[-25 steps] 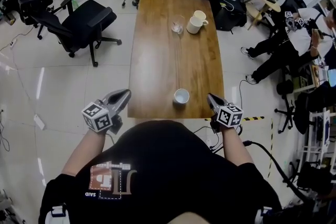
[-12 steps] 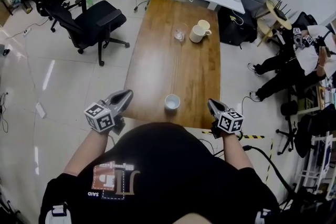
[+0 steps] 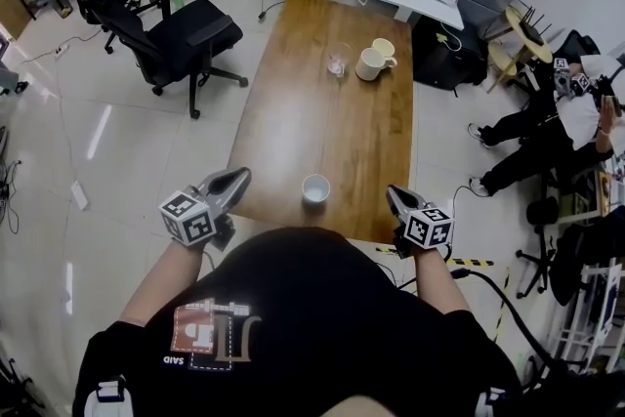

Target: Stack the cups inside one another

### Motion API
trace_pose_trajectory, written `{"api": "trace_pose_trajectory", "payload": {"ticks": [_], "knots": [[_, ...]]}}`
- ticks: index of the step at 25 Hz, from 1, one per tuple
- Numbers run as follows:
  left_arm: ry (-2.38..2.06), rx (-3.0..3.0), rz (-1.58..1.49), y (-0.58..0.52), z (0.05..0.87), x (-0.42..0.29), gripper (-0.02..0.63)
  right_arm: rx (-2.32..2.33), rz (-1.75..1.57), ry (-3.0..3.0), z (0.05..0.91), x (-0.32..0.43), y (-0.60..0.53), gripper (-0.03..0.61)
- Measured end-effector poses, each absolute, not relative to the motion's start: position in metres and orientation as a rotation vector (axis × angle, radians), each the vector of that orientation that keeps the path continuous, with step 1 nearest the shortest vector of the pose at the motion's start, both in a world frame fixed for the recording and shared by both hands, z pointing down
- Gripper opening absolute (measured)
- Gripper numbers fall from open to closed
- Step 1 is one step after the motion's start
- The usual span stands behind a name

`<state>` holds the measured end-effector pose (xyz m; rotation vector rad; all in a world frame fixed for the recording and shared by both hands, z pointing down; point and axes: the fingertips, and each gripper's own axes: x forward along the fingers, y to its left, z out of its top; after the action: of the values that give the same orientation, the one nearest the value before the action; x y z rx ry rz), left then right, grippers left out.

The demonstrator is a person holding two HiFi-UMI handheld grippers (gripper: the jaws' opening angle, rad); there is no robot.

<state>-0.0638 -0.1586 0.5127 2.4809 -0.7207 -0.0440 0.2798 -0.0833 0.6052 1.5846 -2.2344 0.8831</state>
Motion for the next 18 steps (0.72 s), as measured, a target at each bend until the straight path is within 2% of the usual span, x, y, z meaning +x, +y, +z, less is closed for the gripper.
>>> {"api": "trace_pose_trajectory", "payload": {"ticks": [18], "knots": [[-0.716, 2.47, -0.018, -0.156, 0.514, -0.084, 0.0, 1.542, 0.882, -2.231, 0.612, 0.256, -0.085, 0.011]]}}
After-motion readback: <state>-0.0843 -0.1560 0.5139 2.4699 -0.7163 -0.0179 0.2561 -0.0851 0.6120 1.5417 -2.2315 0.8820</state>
